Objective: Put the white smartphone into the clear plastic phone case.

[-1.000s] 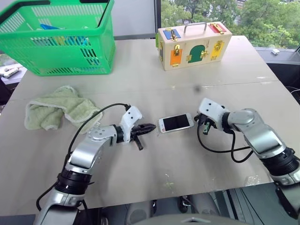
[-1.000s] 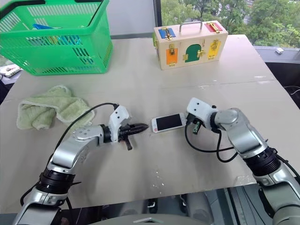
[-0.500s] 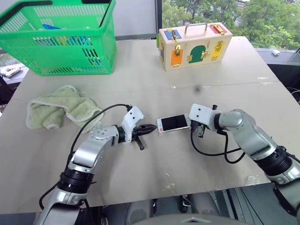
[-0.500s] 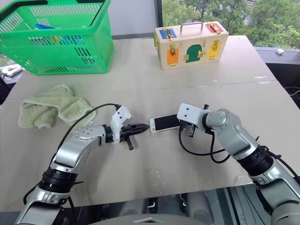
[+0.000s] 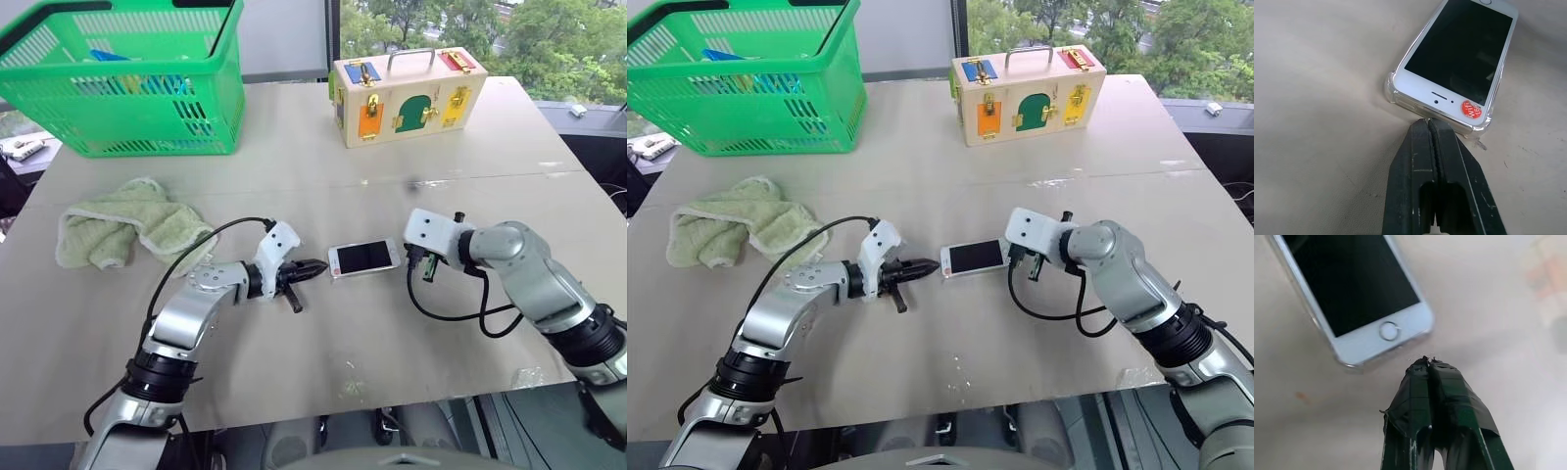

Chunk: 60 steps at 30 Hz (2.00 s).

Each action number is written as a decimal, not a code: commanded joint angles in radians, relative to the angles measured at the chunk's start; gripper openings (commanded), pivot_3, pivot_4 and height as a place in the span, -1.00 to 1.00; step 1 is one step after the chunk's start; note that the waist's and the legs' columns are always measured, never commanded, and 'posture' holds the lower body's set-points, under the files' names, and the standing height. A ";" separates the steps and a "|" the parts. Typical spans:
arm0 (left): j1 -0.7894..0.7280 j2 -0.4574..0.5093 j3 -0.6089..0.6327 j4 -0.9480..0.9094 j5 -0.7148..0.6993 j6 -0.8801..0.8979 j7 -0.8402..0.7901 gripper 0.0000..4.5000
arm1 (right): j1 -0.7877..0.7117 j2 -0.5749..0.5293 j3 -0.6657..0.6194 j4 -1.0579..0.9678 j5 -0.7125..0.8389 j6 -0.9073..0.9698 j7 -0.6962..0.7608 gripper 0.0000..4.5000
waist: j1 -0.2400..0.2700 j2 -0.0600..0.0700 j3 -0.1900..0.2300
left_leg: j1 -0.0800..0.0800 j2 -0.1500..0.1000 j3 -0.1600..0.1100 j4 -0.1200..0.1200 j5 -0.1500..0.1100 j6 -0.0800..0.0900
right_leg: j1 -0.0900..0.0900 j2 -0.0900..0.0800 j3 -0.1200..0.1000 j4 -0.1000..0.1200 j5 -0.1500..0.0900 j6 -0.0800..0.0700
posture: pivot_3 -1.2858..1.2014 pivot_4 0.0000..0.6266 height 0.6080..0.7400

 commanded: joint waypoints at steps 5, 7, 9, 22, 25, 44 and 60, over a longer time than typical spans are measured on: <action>-0.017 -0.013 -0.007 -0.026 0.000 0.000 0.002 -0.99 | -0.014 0.142 0.065 -0.037 0.034 -0.033 0.025 -1.00 | -0.005 0.000 0.000 | 0.001 0.000 0.000 0.001 0.000 0.000 | 0.000 0.001 0.000 0.001 0.000 0.000 | 0.03 -0.52 1.00; -0.016 -0.010 -0.004 -0.019 0.001 -0.006 -0.002 -0.99 | -0.003 0.142 0.048 -0.046 0.040 -0.036 0.028 -1.00 | -0.010 0.000 0.000 | 0.001 0.001 0.000 0.001 0.000 0.000 | 0.000 0.001 0.000 0.002 0.000 0.000 | 0.03 -0.52 1.00; -0.010 -0.003 0.006 -0.007 0.004 -0.017 -0.005 -0.99 | 0.008 0.128 0.011 -0.049 0.045 -0.037 0.026 -1.00 | -0.010 0.000 0.000 | 0.001 0.001 0.000 0.001 0.000 0.000 | 0.000 0.001 0.000 0.002 0.000 0.000 | 0.03 -0.52 1.00; -0.017 -0.002 0.098 0.012 -0.134 -0.037 -0.115 -0.99 | 0.104 0.179 -0.282 -0.113 0.236 0.064 -0.048 -1.00 | -0.015 0.000 0.000 | 0.000 0.000 0.000 0.000 0.000 0.000 | 0.000 -0.001 0.000 0.001 0.000 0.000 | 0.03 -0.52 1.00; -0.033 -0.025 0.038 0.059 -0.088 -0.067 -0.116 -0.99 | 0.084 0.215 -0.258 -0.082 0.251 0.069 -0.067 -1.00 | -0.015 0.000 0.000 | 0.000 0.000 0.000 0.001 0.000 0.000 | 0.000 0.000 0.000 0.001 0.000 0.000 | 0.03 -0.52 1.00; -0.071 -0.070 -0.069 0.161 0.041 -0.117 -0.072 -0.99 | -0.105 0.189 -0.017 0.385 0.314 0.451 -0.028 -1.00 | -0.014 -0.001 -0.021 | 0.003 0.000 -0.002 0.001 0.000 0.000 | 0.004 -0.001 -0.001 0.001 0.000 0.000 | 0.03 -0.52 1.00; -0.045 -0.058 -0.031 -0.026 -0.004 0.055 -0.013 -0.99 | 0.061 0.190 -0.161 0.163 0.404 0.320 -0.001 -1.00 | -0.017 0.003 -0.047 | 0.019 0.001 -0.004 -0.004 -0.002 -0.002 | 0.019 -0.008 -0.003 -0.005 -0.003 -0.005 | 0.03 -0.52 1.00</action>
